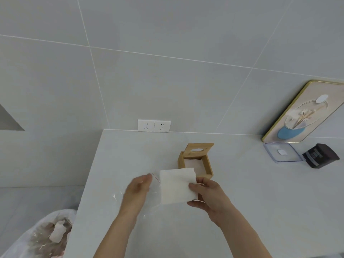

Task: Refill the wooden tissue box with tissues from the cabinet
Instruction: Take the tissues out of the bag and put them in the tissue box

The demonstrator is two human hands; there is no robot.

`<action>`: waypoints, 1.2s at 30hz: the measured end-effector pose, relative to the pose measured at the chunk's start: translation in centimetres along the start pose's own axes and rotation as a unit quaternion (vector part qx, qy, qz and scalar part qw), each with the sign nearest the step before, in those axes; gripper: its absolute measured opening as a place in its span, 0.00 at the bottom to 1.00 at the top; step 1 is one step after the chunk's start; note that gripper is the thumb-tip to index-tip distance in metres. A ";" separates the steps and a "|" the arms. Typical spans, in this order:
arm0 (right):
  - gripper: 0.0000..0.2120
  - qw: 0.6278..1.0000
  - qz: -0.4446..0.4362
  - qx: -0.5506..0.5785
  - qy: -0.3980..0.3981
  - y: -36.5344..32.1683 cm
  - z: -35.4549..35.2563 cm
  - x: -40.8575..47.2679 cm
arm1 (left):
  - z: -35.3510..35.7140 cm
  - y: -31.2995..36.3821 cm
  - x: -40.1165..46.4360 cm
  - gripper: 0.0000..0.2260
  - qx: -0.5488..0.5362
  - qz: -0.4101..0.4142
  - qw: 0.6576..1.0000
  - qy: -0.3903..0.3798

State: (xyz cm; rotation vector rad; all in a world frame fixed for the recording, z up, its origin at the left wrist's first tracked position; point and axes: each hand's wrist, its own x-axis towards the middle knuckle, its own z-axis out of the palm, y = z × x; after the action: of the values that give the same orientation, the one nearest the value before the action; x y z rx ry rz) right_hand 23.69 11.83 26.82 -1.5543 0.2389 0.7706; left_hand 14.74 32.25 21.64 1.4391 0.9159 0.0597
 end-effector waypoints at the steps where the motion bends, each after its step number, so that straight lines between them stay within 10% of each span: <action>1: 0.09 1.000 0.001 0.005 -0.008 0.0 -0.1 0.1 | 0.6 0.9 -0.4 0.14 -0.016 -0.015 0.998 -0.064; 6: 0.09 1.000 -0.014 0.005 -0.017 -0.5 -1.6 0.6 | 3.5 2.6 -0.8 0.14 -0.020 -0.032 0.984 -0.177; 23: 0.08 0.971 -0.096 -0.146 0.166 -3.2 -8.3 9.9 | 14.6 4.7 4.5 0.09 0.143 0.014 0.990 0.009; 36: 0.12 0.917 -0.185 -0.299 0.188 -0.9 -9.9 16.1 | 18.7 2.4 7.3 0.10 0.331 0.134 0.924 0.138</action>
State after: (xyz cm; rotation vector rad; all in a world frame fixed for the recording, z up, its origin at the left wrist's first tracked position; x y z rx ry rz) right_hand 39.51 7.25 17.47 -2.2481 -0.0270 0.2369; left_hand 31.36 21.54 17.60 2.2270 1.0110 0.1728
